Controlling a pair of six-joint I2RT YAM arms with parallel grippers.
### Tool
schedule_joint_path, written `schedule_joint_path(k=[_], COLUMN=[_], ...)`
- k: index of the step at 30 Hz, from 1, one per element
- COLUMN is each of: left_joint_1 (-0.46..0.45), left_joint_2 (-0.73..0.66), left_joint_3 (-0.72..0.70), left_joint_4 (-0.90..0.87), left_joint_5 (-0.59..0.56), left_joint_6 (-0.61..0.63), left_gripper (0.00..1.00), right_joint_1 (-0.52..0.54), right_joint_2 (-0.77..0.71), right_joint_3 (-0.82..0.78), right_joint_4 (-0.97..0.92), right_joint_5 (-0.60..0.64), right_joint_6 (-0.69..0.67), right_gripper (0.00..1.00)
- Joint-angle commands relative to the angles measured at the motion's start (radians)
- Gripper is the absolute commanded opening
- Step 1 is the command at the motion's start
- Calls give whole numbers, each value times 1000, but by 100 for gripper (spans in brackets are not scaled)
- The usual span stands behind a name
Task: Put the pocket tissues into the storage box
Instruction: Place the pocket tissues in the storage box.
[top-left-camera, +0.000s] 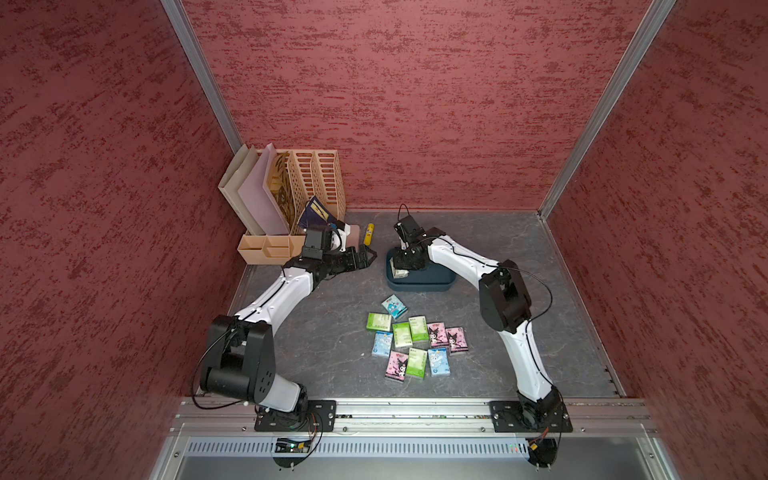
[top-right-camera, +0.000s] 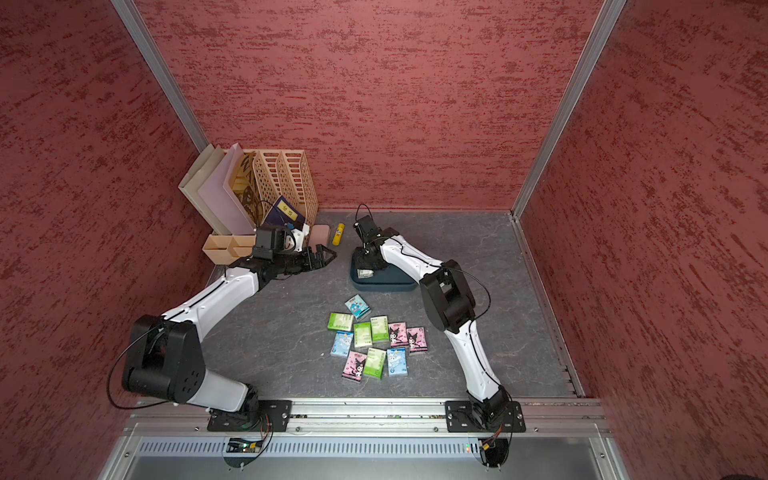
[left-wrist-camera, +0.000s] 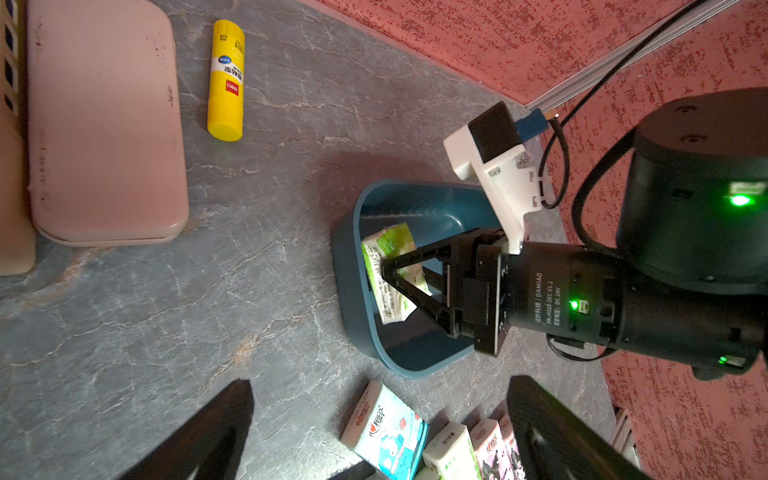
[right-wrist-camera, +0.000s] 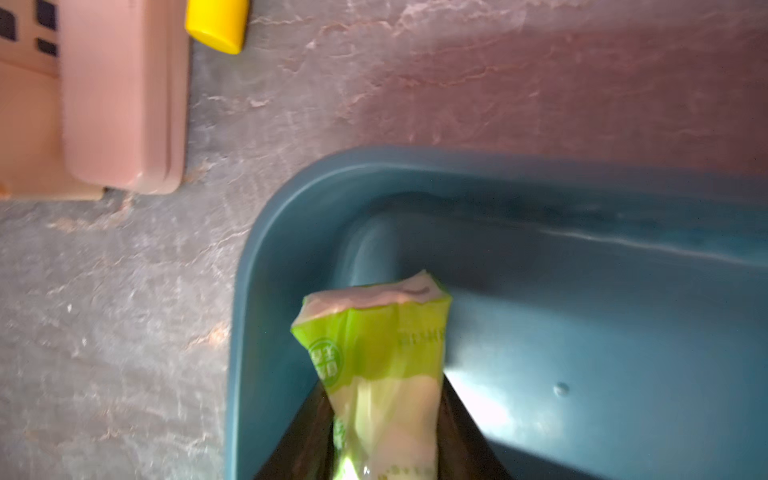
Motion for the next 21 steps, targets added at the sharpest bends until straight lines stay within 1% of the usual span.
schedule_joint_path(k=[1, 9, 13, 15, 19, 21], left_joint_1=[6, 6, 6, 6, 6, 6], left_joint_2=[-12, -13, -13, -14, -15, -14], left_joint_3=[-4, -15, -14, -12, -10, -10], left_joint_4=[34, 43, 38, 35, 33, 32], left_joint_5=[1, 0, 0, -1, -1, -1], left_joint_6=[14, 25, 33, 38, 39, 40], left_gripper=[100, 100, 100, 100, 100, 100], right_joint_1=[-12, -15, -16, -16, -16, -15], right_joint_2=[40, 105, 111, 112, 111, 107], right_joint_3=[60, 119, 121, 122, 123, 121], right_joint_4=[-23, -19, -2, 11, 24, 27], right_joint_5=[41, 63, 67, 63, 49, 41], right_joint_6=[33, 55, 71, 74, 79, 81], right_gripper=[38, 41, 43, 47, 60, 63])
